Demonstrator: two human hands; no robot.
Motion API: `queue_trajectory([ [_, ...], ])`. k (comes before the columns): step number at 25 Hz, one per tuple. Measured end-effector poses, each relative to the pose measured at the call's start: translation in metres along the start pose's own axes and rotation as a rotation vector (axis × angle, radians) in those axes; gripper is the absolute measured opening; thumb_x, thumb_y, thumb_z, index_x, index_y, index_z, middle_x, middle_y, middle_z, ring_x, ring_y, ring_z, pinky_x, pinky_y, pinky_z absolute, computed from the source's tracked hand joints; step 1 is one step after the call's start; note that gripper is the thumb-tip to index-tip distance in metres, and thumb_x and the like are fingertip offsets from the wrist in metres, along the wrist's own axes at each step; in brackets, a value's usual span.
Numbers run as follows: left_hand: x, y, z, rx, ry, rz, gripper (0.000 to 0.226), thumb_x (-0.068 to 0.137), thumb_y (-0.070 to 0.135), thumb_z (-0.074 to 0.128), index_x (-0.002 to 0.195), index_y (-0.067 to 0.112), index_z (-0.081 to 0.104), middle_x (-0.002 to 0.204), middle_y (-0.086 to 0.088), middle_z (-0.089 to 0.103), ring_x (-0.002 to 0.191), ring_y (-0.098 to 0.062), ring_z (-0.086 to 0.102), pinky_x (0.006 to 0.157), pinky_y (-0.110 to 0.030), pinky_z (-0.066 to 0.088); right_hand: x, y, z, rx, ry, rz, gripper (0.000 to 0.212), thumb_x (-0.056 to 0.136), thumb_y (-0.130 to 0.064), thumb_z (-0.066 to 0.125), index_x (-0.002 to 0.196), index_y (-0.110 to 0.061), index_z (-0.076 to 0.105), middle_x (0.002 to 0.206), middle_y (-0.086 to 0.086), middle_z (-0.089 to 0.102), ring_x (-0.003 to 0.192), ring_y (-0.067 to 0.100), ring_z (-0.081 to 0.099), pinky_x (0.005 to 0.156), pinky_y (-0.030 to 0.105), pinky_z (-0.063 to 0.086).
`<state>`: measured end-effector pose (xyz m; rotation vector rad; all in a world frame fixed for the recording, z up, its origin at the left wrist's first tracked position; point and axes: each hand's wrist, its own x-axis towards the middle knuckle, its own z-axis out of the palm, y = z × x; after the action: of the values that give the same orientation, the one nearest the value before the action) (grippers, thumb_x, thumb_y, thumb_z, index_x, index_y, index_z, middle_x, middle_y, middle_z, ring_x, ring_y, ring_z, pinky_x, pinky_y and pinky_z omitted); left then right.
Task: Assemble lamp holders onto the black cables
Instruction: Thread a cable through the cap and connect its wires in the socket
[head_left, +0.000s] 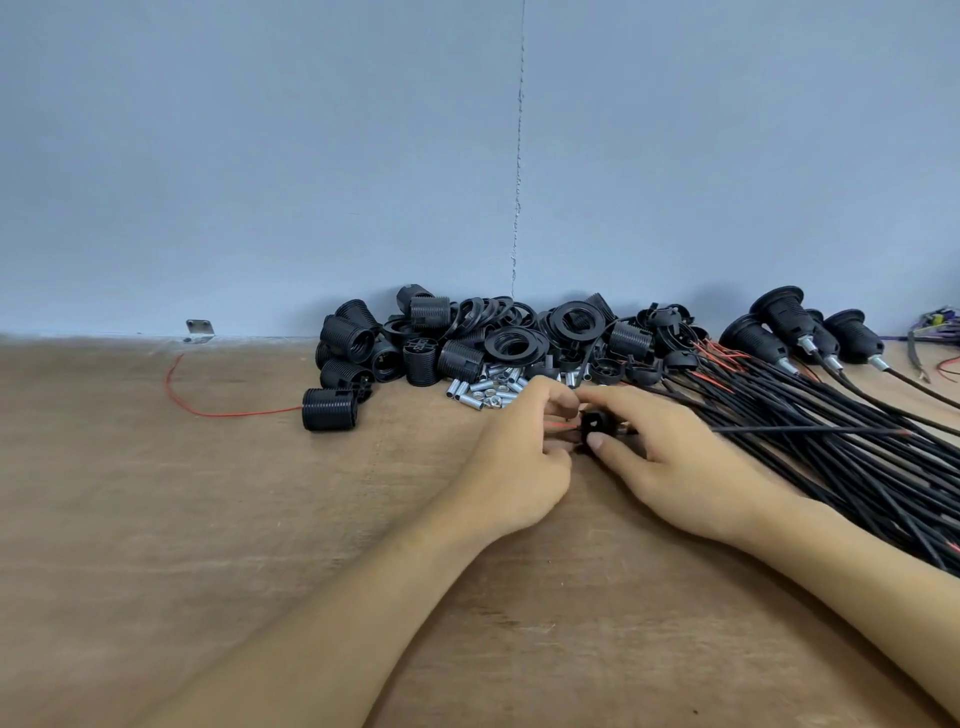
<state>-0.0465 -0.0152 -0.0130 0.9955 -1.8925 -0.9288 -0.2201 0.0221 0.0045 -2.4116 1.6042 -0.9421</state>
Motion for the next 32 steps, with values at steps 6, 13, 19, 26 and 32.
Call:
queue_trajectory([
  [6,-0.001,-0.002,0.0,0.054,0.052,0.016,0.032,0.102,0.007,0.044,0.115,0.035,0.051,0.113,0.015,0.067,0.108,0.004,0.062,0.098,-0.022,0.049,0.0,-0.003,0.0,-0.006,0.014,-0.009,0.037,0.094,-0.024,0.066,0.131,-0.031,0.062,0.11,-0.003,0.067,0.105,0.013,0.059,0.092,0.029,0.046],
  [13,-0.003,0.001,-0.001,0.081,-0.022,0.032,0.054,0.09,-0.001,0.041,0.139,0.022,0.045,0.131,0.003,0.056,0.119,-0.01,0.054,0.104,-0.027,0.044,0.006,-0.015,0.016,-0.061,0.07,-0.008,0.032,0.09,-0.016,0.071,0.121,-0.02,0.067,0.093,-0.012,0.059,0.084,0.004,0.05,0.081,0.0,0.031],
  [19,-0.005,0.008,-0.014,0.521,0.476,0.087,0.036,0.083,0.005,0.056,0.115,0.02,0.064,0.116,0.004,0.066,0.112,-0.02,0.055,0.091,-0.032,0.038,0.012,-0.024,0.022,-0.042,0.04,0.027,0.026,0.094,-0.023,0.065,0.119,-0.02,0.063,0.099,-0.003,0.059,0.09,0.012,0.053,0.076,0.008,0.033],
  [26,0.004,-0.01,-0.063,0.956,0.57,-0.252,0.05,0.081,0.016,0.064,0.129,0.021,0.052,0.137,-0.007,0.049,0.148,-0.033,0.023,0.119,-0.067,0.008,0.005,-0.04,0.002,-0.094,-0.049,-0.055,0.032,0.094,-0.028,0.067,0.125,-0.026,0.064,0.096,-0.026,0.05,0.094,-0.028,0.04,0.078,-0.005,0.027],
  [32,0.006,-0.022,-0.069,1.034,0.499,-0.345,0.058,0.08,0.019,0.072,0.13,0.024,0.042,0.138,-0.008,0.041,0.132,-0.033,0.034,0.108,-0.055,0.032,0.005,-0.041,0.003,-0.094,-0.052,-0.048,0.032,0.094,-0.029,0.066,0.126,-0.027,0.063,0.096,-0.029,0.047,0.095,-0.029,0.039,0.078,-0.004,0.026],
])
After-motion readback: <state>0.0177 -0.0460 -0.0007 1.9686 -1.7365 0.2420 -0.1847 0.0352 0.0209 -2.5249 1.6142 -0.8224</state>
